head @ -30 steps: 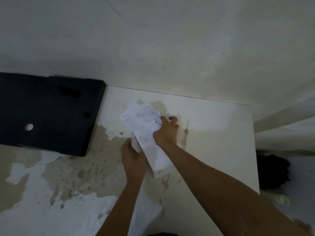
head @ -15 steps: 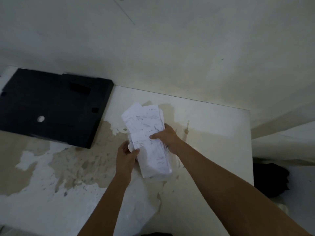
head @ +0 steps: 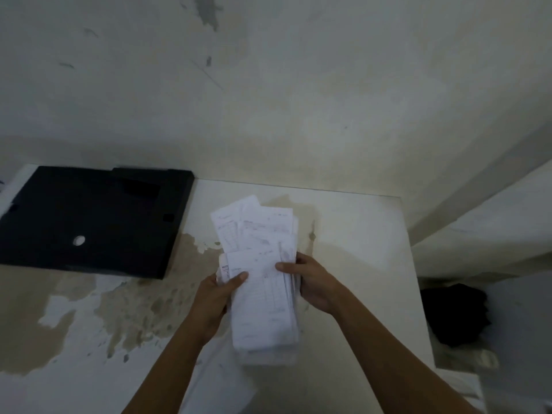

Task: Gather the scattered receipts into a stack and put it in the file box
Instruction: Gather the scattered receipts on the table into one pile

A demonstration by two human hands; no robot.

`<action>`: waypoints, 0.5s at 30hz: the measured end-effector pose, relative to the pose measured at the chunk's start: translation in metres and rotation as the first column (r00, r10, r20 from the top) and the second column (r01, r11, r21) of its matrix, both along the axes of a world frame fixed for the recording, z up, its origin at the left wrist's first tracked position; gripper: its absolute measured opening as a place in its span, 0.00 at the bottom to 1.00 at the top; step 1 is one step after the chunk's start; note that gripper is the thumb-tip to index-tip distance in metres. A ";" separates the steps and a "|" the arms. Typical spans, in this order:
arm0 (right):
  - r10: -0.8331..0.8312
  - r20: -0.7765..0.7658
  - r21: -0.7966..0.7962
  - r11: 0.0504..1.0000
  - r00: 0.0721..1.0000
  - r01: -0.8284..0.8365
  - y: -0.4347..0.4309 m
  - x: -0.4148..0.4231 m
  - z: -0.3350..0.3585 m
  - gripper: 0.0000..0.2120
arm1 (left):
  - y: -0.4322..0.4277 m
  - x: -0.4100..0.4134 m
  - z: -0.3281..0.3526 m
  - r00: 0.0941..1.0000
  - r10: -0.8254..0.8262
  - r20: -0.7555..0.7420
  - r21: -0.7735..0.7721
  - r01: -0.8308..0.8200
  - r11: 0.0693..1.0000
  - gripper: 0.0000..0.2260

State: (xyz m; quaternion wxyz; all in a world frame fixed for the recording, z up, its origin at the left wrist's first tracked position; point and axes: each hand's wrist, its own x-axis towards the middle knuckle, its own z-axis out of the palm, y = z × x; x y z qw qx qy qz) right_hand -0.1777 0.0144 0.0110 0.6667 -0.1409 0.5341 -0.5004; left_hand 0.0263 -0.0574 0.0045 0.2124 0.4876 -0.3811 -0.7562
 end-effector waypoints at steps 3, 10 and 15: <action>-0.045 -0.166 0.011 0.999 0.985 0.047 0.006 0.008 0.010 0.07 | -0.001 0.000 0.009 0.989 0.133 -0.061 0.038 -0.131 0.991 0.16; -0.209 -0.196 -0.148 0.972 0.958 0.182 0.021 0.052 0.036 0.25 | -0.005 0.002 0.037 0.989 0.087 -0.123 -0.018 -0.089 0.996 0.14; -0.240 -0.241 -0.156 0.966 0.940 0.207 0.032 0.080 0.035 0.27 | -0.013 0.018 0.052 0.986 -0.005 -0.169 0.097 0.021 0.995 0.21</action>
